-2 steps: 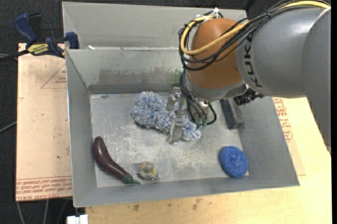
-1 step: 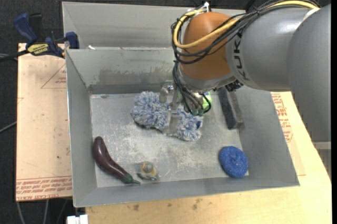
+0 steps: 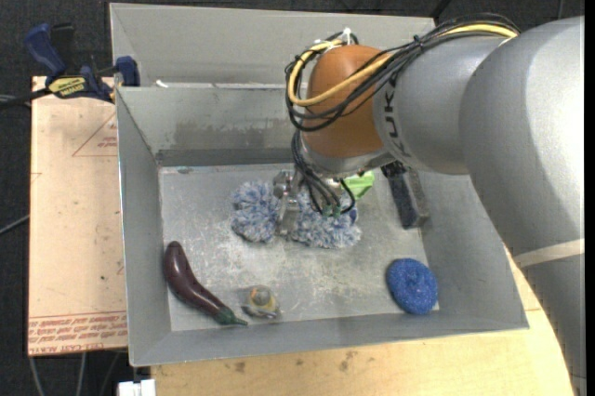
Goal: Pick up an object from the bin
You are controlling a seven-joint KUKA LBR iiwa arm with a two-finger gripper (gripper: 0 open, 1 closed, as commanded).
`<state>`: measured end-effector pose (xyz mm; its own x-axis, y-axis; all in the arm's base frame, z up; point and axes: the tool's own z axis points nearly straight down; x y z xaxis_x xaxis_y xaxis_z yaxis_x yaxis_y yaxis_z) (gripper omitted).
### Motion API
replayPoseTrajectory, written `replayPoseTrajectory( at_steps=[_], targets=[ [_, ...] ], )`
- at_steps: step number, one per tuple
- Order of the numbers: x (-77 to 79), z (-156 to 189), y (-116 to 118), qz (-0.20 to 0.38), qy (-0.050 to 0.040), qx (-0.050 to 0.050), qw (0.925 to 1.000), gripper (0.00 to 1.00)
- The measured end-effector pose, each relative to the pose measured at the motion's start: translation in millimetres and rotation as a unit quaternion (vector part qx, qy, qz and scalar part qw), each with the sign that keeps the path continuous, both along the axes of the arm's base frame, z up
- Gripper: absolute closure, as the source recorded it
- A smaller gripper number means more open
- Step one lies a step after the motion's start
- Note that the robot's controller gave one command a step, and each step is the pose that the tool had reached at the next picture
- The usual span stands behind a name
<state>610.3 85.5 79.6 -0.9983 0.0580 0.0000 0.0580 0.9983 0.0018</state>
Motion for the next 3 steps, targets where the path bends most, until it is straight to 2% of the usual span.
replayPoseTrajectory(
  at_steps=[2, 3],
  targets=[
    [0.0, 0, 0, -0.001, 0.0, 0.0, 1.0, 1.0],
    [18.2, 122, -9, 0.019, -0.0018, 0.0, 0.9998, 1.0]
  ],
)
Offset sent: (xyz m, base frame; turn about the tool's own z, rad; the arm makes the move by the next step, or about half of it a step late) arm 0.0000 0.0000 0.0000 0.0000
